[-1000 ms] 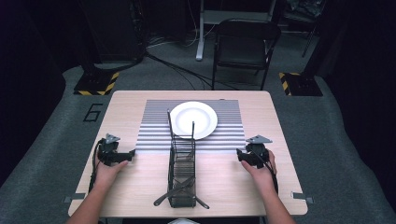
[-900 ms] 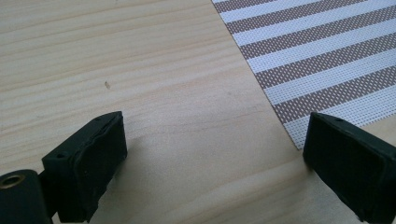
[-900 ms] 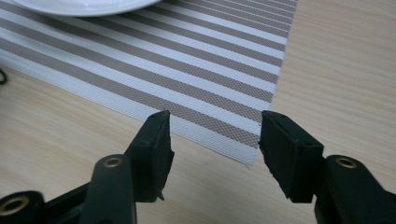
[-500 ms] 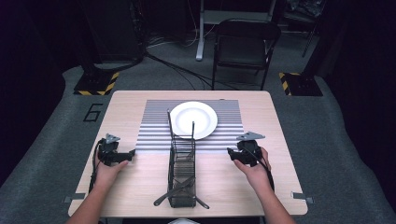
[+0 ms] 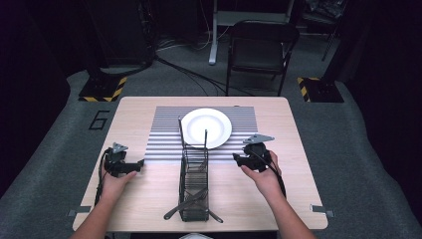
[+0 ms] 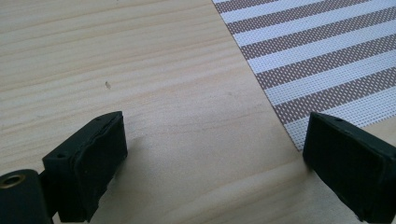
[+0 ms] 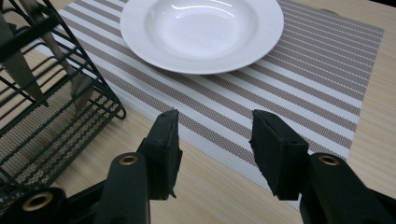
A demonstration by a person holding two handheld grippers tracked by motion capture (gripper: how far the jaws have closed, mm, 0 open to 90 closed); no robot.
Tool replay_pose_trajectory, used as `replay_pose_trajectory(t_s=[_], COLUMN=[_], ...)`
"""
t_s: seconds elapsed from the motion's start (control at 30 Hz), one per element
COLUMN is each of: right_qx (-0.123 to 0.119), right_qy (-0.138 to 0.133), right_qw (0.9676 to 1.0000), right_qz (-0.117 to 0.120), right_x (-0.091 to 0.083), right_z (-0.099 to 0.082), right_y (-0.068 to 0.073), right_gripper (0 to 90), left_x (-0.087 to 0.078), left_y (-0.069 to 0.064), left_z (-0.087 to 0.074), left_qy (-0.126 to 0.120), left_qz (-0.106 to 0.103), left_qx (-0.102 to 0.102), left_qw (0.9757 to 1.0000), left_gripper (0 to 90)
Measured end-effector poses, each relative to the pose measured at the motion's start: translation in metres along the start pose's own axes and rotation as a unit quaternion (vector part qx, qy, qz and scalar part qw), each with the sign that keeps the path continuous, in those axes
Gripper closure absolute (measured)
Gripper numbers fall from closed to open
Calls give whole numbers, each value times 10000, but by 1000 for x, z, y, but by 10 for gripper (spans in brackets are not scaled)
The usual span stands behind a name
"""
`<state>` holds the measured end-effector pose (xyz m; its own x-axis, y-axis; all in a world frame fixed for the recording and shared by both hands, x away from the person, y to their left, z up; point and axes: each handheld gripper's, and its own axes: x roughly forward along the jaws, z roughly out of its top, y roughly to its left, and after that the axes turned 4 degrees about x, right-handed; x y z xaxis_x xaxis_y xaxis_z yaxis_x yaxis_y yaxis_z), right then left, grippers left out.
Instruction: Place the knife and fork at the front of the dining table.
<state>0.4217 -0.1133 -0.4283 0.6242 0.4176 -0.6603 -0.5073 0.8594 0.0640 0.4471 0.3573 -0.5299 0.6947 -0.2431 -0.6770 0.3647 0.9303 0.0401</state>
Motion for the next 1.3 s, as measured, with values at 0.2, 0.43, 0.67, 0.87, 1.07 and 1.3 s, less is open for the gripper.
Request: replay_pose_trajectory(t_s=[0.2, 0.43, 0.67, 0.87, 1.07, 1.3], right_qx=[-57, -177, -282, -267, -353, -443], right_qy=[-4, -49, -79, -31, -39, -25], right_qw=[9999, 9993, 9981, 9974, 9960, 9944], right_qz=[102, 314, 534, 667, 821, 958], right_x=[0, -4, -4, -2, 1, 6], right_z=[10, 23, 34, 41, 48, 56], right_y=[9, 20, 30, 38, 48, 59], right_gripper=[524, 535, 563, 576, 581, 584], left_x=[0, 0, 0, 0, 0, 0], left_y=[0, 0, 0, 0, 0, 0], left_z=[0, 0, 0, 0, 0, 0], left_qy=[-1, 0, -1, 0, 4, 32], left_qz=[1, -1, 0, 0, -3, -17], left_qx=[-1, 1, -1, 0, -4, 1], left_qw=[10000, 10000, 10000, 10000, 10000, 10000], left_gripper=[62, 62, 63, 62, 62, 63])
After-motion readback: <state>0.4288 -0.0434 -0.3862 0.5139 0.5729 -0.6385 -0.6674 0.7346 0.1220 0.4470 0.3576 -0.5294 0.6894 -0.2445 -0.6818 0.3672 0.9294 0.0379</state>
